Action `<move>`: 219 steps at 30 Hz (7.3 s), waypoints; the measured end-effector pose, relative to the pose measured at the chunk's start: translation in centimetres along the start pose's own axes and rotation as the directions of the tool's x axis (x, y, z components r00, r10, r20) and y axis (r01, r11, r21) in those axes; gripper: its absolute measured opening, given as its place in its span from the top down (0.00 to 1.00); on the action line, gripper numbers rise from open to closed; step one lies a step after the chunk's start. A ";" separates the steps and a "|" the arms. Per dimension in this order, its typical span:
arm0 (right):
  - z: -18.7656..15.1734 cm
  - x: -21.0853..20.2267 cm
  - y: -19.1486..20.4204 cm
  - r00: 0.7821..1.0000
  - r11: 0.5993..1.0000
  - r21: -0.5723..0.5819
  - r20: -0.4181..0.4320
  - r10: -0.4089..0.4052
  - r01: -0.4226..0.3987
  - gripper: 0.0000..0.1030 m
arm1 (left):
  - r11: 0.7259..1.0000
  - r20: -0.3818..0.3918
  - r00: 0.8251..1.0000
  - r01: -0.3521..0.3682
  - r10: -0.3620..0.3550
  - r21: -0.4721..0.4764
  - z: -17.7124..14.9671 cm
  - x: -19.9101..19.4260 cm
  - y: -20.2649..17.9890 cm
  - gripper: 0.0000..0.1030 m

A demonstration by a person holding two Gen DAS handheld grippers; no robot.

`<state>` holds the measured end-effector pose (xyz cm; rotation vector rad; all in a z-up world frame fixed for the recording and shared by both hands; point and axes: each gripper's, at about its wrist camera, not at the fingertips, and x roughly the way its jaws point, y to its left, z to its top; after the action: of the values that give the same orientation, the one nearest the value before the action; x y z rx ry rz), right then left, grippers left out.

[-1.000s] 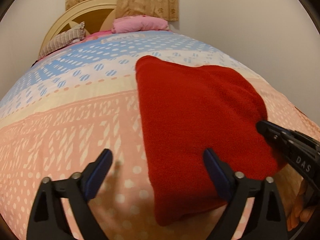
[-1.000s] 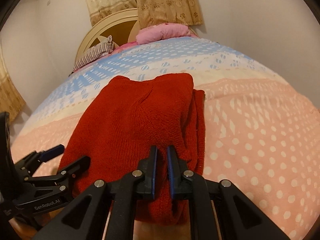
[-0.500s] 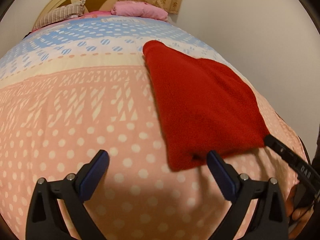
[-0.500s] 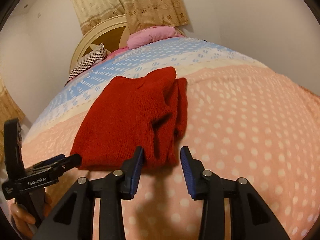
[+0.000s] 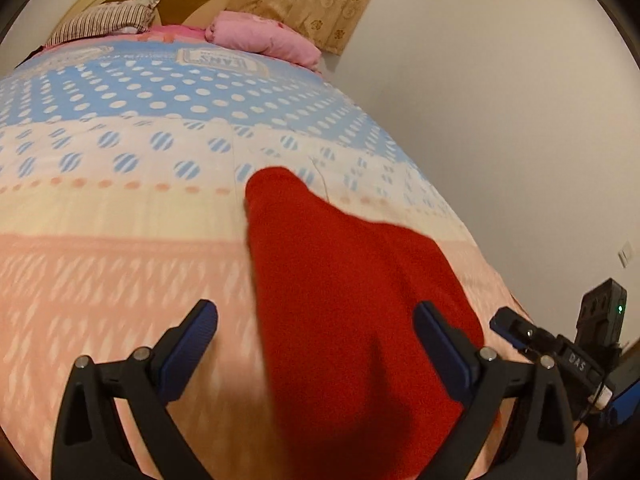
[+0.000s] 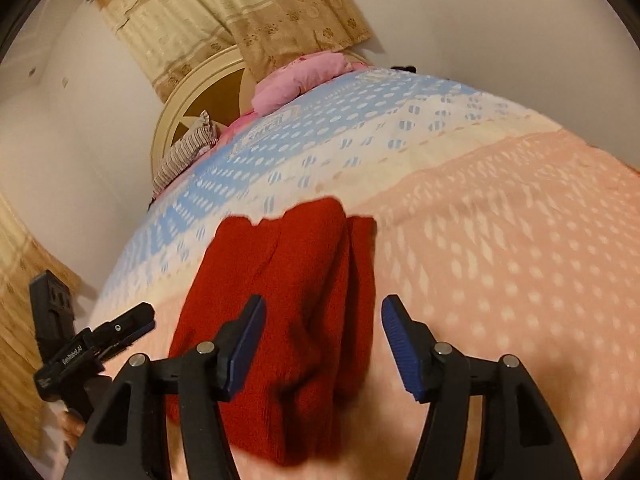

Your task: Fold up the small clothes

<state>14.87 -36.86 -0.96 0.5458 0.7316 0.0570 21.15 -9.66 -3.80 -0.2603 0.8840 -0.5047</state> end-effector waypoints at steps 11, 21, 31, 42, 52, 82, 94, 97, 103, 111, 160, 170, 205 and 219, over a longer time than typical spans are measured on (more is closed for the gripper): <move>1.0 9.2 -2.2 0.995 1.000 0.020 -0.099 0.021 -0.019 0.37 | 0.998 -0.093 0.994 -0.048 0.051 0.034 -0.8 6.3 0.2 0.15; 1.7 9.9 -1.9 0.994 0.999 0.008 -0.100 0.040 -0.039 0.35 | 0.999 -0.080 0.996 -0.027 0.030 0.044 -0.7 6.5 0.4 0.15; 1.7 11.3 0.2 0.994 0.993 -0.119 -0.107 0.009 -0.022 0.48 | 0.999 -0.070 0.997 -0.010 0.014 0.049 -0.7 6.6 0.4 0.15; 1.6 11.3 -0.2 0.994 0.995 -0.092 -0.104 0.041 -0.050 0.48 | 0.999 -0.065 0.998 0.007 -0.003 0.051 -0.6 6.7 0.2 0.23; 1.5 11.5 0.4 0.995 0.992 -0.123 -0.097 0.011 -0.023 0.52 | 0.998 -0.062 0.998 0.023 -0.019 0.063 -0.5 6.9 0.1 0.32; -2.7 0.6 11.0 0.991 0.962 -0.257 0.114 -0.070 0.097 0.70 | 0.979 0.016 0.996 -0.094 0.092 0.180 -3.1 -1.7 -2.8 0.65; -6.4 -6.5 14.3 0.987 0.975 -0.217 0.163 -0.010 0.046 0.70 | 0.971 0.053 0.994 -0.100 0.091 0.217 -5.2 -7.7 -3.7 0.67; -7.7 -8.1 15.0 0.985 0.973 -0.225 0.172 -0.017 0.056 0.70 | 0.972 0.052 0.996 -0.081 0.071 0.220 -6.1 -9.0 -3.8 0.67; -10.8 -11.9 16.4 0.967 0.963 -0.236 0.243 -0.073 0.132 0.70 | 0.976 0.043 0.999 -0.015 0.005 0.218 -7.6 -11.0 -4.3 0.67; -14.4 -16.0 17.5 0.928 0.920 -0.295 0.341 -0.151 0.259 0.70 | 0.957 0.023 0.999 0.016 -0.024 0.291 -9.8 -11.5 -7.2 0.67; -5.9 -11.4 -7.8 0.813 0.834 -0.035 0.250 -0.526 0.551 0.70 | 0.877 -0.045 0.995 -0.059 0.091 0.477 -10.7 5.2 -20.8 0.65; -4.5 -11.6 -12.8 0.937 0.933 0.118 0.045 -0.346 0.339 0.55 | 0.944 -0.234 0.971 0.112 -0.038 0.309 -7.7 6.5 -17.8 0.19; -3.2 -16.9 -11.6 0.869 0.892 0.030 0.211 -0.447 0.452 0.53 | 0.894 -0.050 0.995 -0.059 0.091 0.443 -6.1 4.1 -18.6 0.27; -13.1 -18.0 -7.5 0.864 0.853 -0.139 0.126 -0.488 0.502 0.61 | 0.832 0.014 0.989 -0.133 0.149 0.538 -14.9 -1.1 -19.0 0.26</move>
<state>-8.13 -41.65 -1.50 0.1824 0.7564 -0.3844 2.82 -25.47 -4.23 0.3299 0.7472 -0.5985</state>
